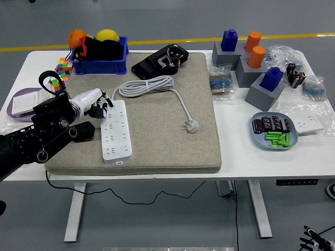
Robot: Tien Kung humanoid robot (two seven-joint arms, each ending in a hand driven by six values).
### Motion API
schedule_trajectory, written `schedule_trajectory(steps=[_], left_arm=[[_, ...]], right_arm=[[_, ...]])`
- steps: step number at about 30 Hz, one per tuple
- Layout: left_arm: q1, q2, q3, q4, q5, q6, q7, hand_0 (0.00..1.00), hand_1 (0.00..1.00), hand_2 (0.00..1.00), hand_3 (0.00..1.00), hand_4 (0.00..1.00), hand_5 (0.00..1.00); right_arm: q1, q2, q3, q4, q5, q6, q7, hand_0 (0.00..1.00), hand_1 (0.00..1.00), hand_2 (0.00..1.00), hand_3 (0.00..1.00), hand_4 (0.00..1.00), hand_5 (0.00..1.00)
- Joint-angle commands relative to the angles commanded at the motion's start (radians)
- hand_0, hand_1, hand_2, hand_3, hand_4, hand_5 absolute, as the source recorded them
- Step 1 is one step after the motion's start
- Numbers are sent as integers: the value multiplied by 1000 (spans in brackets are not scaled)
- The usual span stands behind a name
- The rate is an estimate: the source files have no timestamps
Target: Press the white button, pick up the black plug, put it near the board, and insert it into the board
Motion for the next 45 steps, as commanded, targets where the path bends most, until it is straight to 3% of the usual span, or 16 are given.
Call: schedule_trajectory(steps=[6, 13, 18, 20, 21, 26, 27, 32, 33, 38, 39, 44, 45], left_arm=[[4, -2, 12, -2, -6, 0, -1, 8, 16, 133, 610, 110, 2], [13, 3, -68, -45, 52, 18, -27, 8, 16, 133, 609, 110, 2], [53, 6, -154, -114, 143, 69, -101, 8, 16, 133, 608, 110, 2], [71, 8, -187, -150, 150, 73, -100, 8, 16, 133, 608, 110, 2], [83, 9, -206, -170, 151, 72, -96, 42, 45, 129, 613, 158, 2], [154, 16, -311, -272, 154, 57, -70, 42, 45, 129, 613, 158, 2], [169, 18, -333, -289, 156, 54, -68, 185, 211, 308, 637, 578, 2], [245, 30, -428, -349, 161, 31, -50, 185, 211, 308, 637, 578, 2], [265, 33, -453, -359, 166, 23, -45, 316, 499, 479, 588, 793, 2], [352, 40, -566, -389, 192, -14, -45, 316, 499, 479, 588, 793, 2], [366, 41, -587, -395, 197, -22, -46, 595, 715, 612, 496, 912, 69], [436, 43, -697, -426, 234, -101, -35, 595, 715, 612, 496, 912, 69], [445, 46, -709, -431, 236, -111, -35, 780, 858, 795, 431, 990, 40]], right_arm=[[-1, 1, -3, 0, 3, 0, 2, 723, 608, 554, 659, 734, 492], [-5, 0, 6, 0, -5, 0, -1, 724, 609, 554, 658, 734, 493], [-5, 3, 6, 0, -3, 0, 3, 723, 609, 554, 658, 734, 492], [-4, 4, 7, 0, -3, 0, 4, 723, 609, 554, 658, 734, 492], [-5, 4, 7, 0, -3, 1, 5, 723, 608, 554, 658, 733, 493], [-6, 5, 8, 0, -6, 2, 5, 723, 608, 554, 658, 733, 493], [-6, 5, 7, 0, -6, 2, 5, 724, 608, 554, 657, 734, 492], [-8, 4, 9, 0, -8, 3, 5, 724, 608, 554, 657, 734, 492], [-8, 4, 8, 0, -8, 4, 5, 724, 608, 554, 657, 734, 492], [-9, 5, 9, 0, -10, 5, 7, 724, 608, 554, 657, 734, 492], [-9, 6, 10, 0, -10, 6, 8, 723, 609, 553, 657, 734, 492], [-7, 5, 13, 0, -10, 7, 8, 723, 609, 553, 657, 734, 492], [-7, 5, 12, 0, -9, 7, 9, 723, 609, 554, 657, 733, 492]])
